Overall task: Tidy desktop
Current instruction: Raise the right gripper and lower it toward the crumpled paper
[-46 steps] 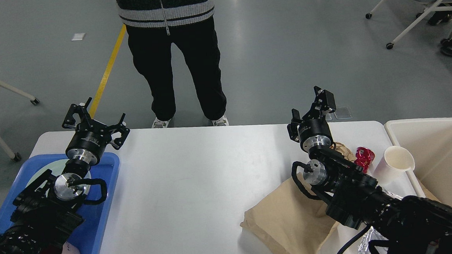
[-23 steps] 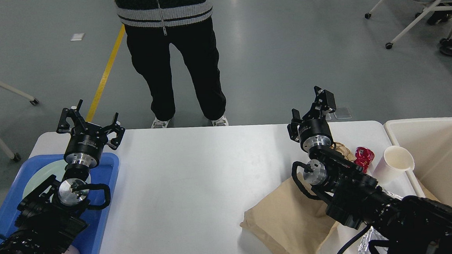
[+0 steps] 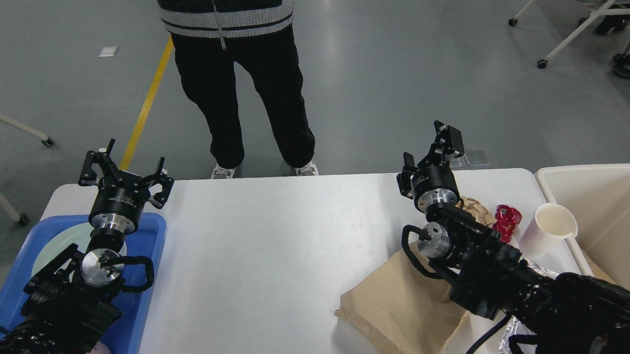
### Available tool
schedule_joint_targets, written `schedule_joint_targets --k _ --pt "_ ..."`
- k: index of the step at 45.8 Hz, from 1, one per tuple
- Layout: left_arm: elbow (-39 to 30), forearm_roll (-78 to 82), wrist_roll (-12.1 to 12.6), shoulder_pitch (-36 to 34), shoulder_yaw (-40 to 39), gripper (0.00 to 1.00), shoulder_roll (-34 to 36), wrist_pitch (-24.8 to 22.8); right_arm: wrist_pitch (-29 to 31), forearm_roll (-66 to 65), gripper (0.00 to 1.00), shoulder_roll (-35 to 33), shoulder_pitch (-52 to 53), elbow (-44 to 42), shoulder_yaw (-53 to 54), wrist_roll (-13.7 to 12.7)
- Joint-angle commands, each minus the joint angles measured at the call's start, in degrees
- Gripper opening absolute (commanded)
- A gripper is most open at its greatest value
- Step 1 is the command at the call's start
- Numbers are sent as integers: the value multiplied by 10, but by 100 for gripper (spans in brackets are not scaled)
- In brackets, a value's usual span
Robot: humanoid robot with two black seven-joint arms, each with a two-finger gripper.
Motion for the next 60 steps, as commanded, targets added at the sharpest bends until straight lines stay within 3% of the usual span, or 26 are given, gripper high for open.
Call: schedule_joint_targets --k 1,7,24,32,37,39,42,48,50,52,57,60 --pt "0 0 0 0 0 97 0 1 1 -1 100 0 40 -2 -5 0" --pt "0 0 1 0 0 97 0 0 0 -1 100 -36 114 -23 -90 0" --pt "0 0 1 0 -1 97 0 0 21 7 100 -140 310 -5 -611 0" --pt "0 0 1 0 -1 97 0 0 38 7 100 -228 408 106 -844 0" --pt "0 0 1 0 -1 97 0 0 58 6 100 -239 461 204 -913 0" --pt "0 0 1 0 -1 97 0 0 82 2 100 -240 483 239 -939 0" --pt "0 0 0 0 -1 97 0 0 167 2 100 -240 528 293 -977 0" --pt "0 0 1 0 -1 97 0 0 451 -1 100 -260 594 350 -981 -5" --pt "0 0 1 1 -1 97 0 0 512 -7 100 -260 608 378 -985 -21" --pt "0 0 1 0 -1 97 0 0 534 -20 100 -260 627 418 -993 -61" --pt "0 0 1 1 -1 97 0 0 508 -43 100 -256 689 524 -1024 -205" --pt "0 0 1 1 0 97 0 0 462 -42 100 -253 720 590 -1029 -260"
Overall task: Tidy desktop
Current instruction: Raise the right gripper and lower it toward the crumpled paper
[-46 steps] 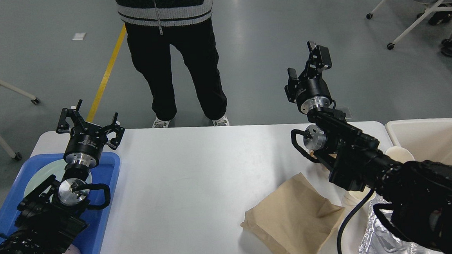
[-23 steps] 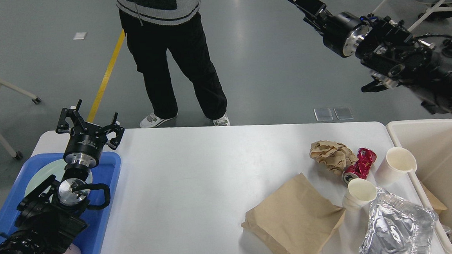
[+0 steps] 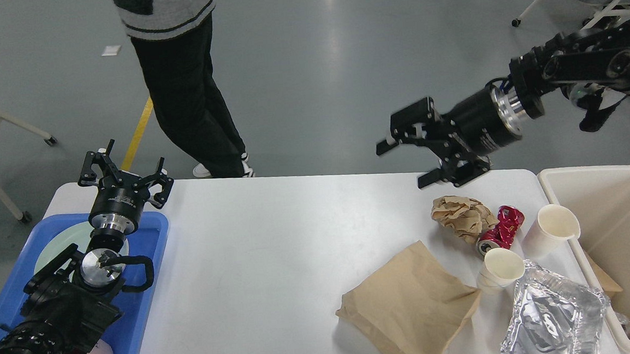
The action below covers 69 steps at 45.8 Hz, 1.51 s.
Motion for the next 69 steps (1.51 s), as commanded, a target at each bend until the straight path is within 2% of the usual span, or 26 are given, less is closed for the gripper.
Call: schedule_joint_targets --k 1,5,11,14,20,31,36,42,46,55,69 --pt "0 0 0 0 0 97 0 0 -64 -6 100 5 65 126 -16 -115" --pt "0 0 0 0 0 97 0 0 -87 -4 100 23 133 223 -21 -120" --pt "0 0 0 0 -2 97 0 0 -102 17 100 96 211 319 -62 -123" --pt "0 0 0 0 -3 97 0 0 -121 59 100 123 215 319 -88 -123" --pt "0 0 0 0 -4 97 0 0 -167 122 100 128 203 319 -95 -123" --pt "-8 -3 -3 19 -15 97 -5 -3 -218 127 100 132 173 319 -97 -123" --pt "-9 -4 -7 31 -52 97 -10 -31 -240 130 100 135 146 319 -98 -123" --pt "-8 -2 -8 41 -51 97 -10 -83 -251 163 100 134 101 319 -104 -123" --pt "-8 -2 -8 42 -51 97 -10 -88 -271 180 100 131 67 319 -108 -123" --pt "-8 -2 -8 42 -50 97 -10 -89 -365 194 100 122 -13 299 -114 -123" --pt "-8 -2 -8 41 -50 97 -10 -89 -377 195 100 88 -119 240 -126 -123"
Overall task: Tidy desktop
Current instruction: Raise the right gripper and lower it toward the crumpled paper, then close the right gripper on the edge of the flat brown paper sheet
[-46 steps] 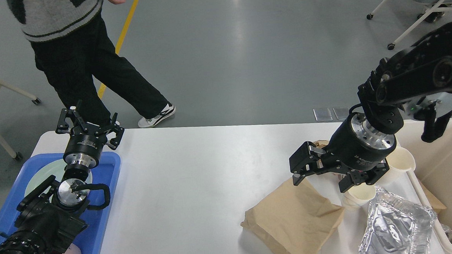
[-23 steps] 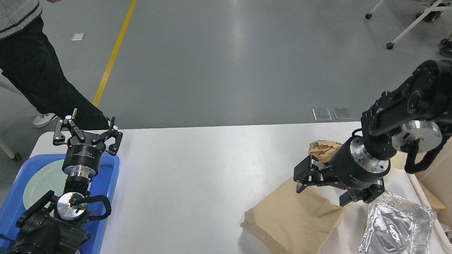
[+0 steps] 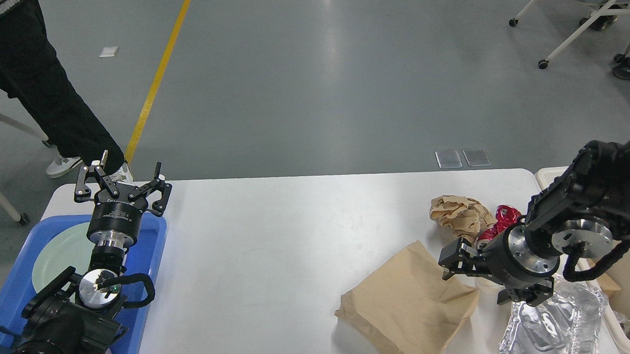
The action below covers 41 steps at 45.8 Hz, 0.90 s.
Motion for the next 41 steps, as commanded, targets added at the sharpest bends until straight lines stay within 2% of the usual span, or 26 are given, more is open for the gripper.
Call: schedule_joint_targets --k 1,7,13,22,29,32,34,41 --pt "0 0 0 1 0 97 0 0 -5 1 100 -9 -34 -8 1 0" --pt "0 0 0 0 0 97 0 0 -11 11 100 -16 -72 -8 11 0" --pt "0 0 0 0 0 97 0 0 -50 64 100 -20 -115 -16 30 1" --pt "0 0 0 0 0 97 0 0 -66 100 100 -75 -148 -17 101 1" --pt "0 0 0 0 0 97 0 0 -108 102 100 -97 -188 -17 138 2" --pt "0 0 0 0 0 97 0 0 -124 101 97 -109 -213 -17 169 3" --pt "0 0 0 0 0 97 0 0 -136 101 92 -115 -229 -17 186 3" --pt "0 0 0 0 0 97 1 0 -201 97 61 -112 -280 -17 239 5"
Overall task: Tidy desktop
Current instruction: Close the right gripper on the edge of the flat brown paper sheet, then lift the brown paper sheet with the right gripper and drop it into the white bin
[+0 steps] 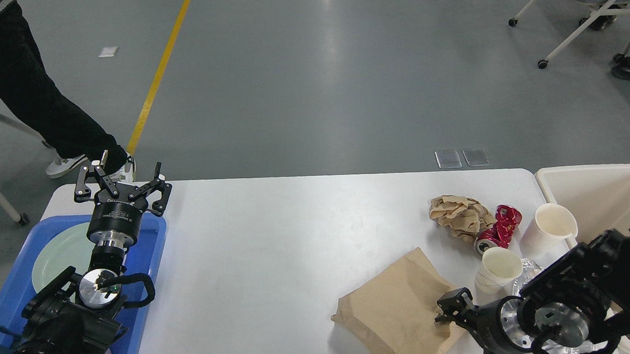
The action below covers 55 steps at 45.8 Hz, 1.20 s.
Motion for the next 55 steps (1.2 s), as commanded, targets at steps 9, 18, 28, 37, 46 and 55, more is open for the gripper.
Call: schedule_joint_targets --k 9,18,28,37,46,55 --pt "0 0 0 0 0 97 1 0 -101 -7 2 6 -40 2 80 3" --pt "0 0 0 0 0 97 0 0 -135 -7 0 11 -33 8 86 4" --pt "0 0 0 0 0 97 0 0 -136 -7 0 10 -18 20 86 4" --pt "0 0 0 0 0 97 1 0 -136 -7 0 5 -4 35 84 3" --pt "0 0 0 0 0 97 1 0 -101 -5 0 -34 154 89 70 -6" --pt "0 0 0 0 0 97 1 0 132 -6 0 3 421 89 -46 -8"
